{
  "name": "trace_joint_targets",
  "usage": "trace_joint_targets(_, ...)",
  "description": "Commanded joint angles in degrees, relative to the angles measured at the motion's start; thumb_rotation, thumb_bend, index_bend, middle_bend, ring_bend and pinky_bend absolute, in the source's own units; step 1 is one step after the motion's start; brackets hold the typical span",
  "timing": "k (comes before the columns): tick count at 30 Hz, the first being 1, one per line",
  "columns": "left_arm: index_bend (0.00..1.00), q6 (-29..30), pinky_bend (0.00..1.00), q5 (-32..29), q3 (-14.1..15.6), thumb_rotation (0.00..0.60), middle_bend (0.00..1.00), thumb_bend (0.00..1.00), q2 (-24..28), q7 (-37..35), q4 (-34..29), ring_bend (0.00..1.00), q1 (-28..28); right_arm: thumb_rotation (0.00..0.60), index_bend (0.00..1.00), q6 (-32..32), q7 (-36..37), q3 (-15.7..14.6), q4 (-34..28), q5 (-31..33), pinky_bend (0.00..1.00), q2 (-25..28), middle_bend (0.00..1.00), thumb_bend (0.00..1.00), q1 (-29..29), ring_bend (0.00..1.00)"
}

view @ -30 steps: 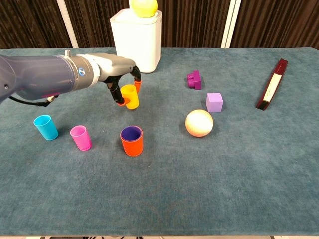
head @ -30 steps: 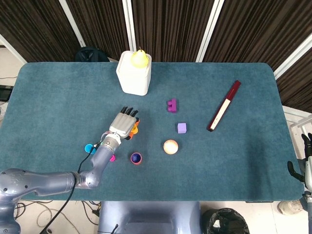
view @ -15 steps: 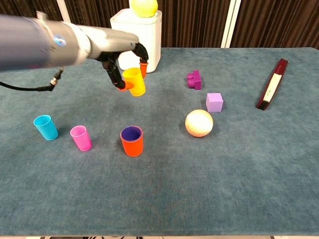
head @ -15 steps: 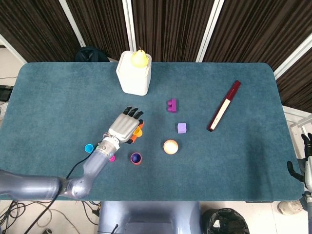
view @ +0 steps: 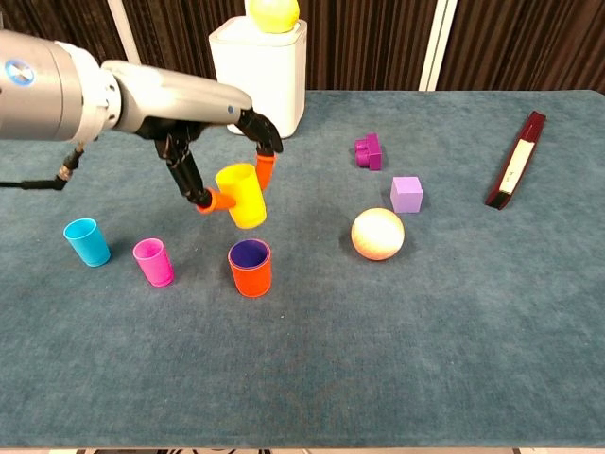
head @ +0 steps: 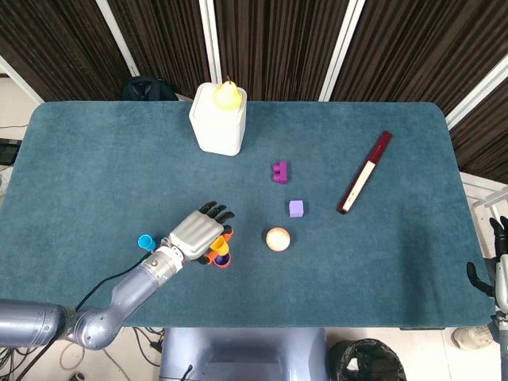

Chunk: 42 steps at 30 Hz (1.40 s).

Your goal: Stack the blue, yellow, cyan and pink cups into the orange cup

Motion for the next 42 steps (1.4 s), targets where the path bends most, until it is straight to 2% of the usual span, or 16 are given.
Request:
trace_joint_targets(1, 0.47, -0.4, 0.00, 1.1, 1.0, 0.600, 0.11, 0.41, -0.5, 0.3, -0.3, 0.00, -0.1, 0.600, 0.04, 0.2, 0.2, 0.1, -0.1, 0.0, 0.00, 0.1, 0.00, 0.42, -0.1, 0.05)
trace_joint_targets(17, 0.47, 1.5, 0.00, 2.6, 4.0, 0.600, 0.11, 0.41, -5.6, 1.6, 3.6, 0.00, -0.9, 0.600, 0.04, 0.9, 1.3, 0.5, -0.3, 0.2, 0.00, 0.7, 0.00, 0.42, -0.6, 0.05)
trace_joint_targets(33, 0.47, 3.1, 0.00, 2.4, 6.0, 0.600, 0.11, 0.39, -7.1, 2.6, 5.9, 0.00, -0.8, 0.600, 0.04, 0.3, 1.0, 0.4, 0.1, 0.2, 0.00, 0.3, 0.00, 0.42, -0.3, 0.05)
trace_joint_targets(35, 0.44, 3.3, 0.00, 2.8, 6.3, 0.600, 0.11, 0.37, -7.6, 3.0, 6.5, 0.00, -0.9, 0.600, 0.04, 0.4, 0.9, 0.4, 0.1, 0.2, 0.00, 0.2, 0.00, 0.42, -0.3, 0.05)
trace_joint_targets(42, 0.23, 3.4, 0.00, 2.8, 7.2, 0.600, 0.09, 0.27, -7.9, 4.3, 6.9, 0.00, -1.3, 0.600, 0.04, 0.5, 0.7, 0.5, 0.0, 0.3, 0.00, 0.1, 0.00, 0.42, -0.4, 0.05)
